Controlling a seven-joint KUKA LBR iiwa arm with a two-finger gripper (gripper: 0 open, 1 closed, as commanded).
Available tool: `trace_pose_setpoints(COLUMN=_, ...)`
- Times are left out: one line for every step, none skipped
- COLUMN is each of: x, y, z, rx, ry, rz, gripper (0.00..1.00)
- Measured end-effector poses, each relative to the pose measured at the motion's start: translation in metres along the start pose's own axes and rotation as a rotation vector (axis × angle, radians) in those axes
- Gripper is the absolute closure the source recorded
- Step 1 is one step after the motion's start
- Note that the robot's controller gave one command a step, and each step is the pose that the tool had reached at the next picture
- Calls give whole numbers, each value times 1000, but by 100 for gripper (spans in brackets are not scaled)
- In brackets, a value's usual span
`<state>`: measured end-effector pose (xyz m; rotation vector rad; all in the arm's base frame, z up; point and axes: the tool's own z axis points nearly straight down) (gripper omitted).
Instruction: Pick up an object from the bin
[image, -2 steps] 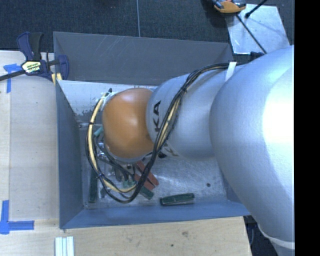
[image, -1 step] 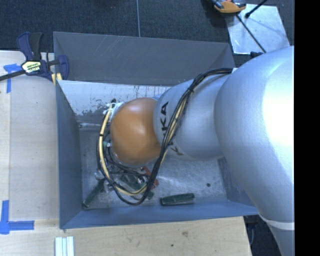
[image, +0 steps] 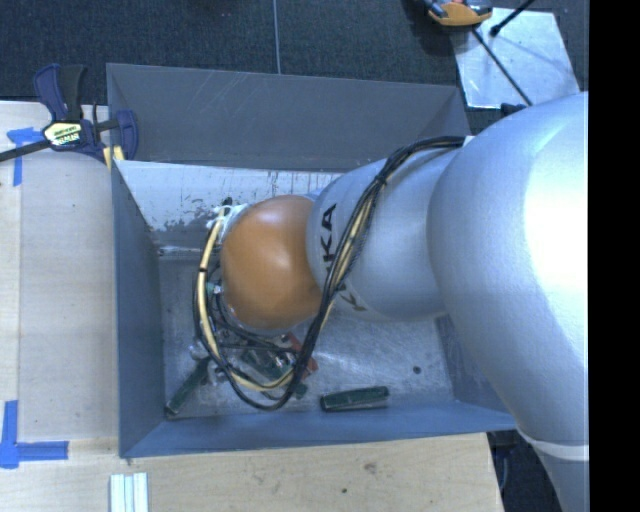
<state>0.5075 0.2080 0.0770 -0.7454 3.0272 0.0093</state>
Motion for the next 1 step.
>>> trace_pose_setpoints(x=-10, y=-10, z=-142, rx=0, ry=20, rz=-6, gripper=100)
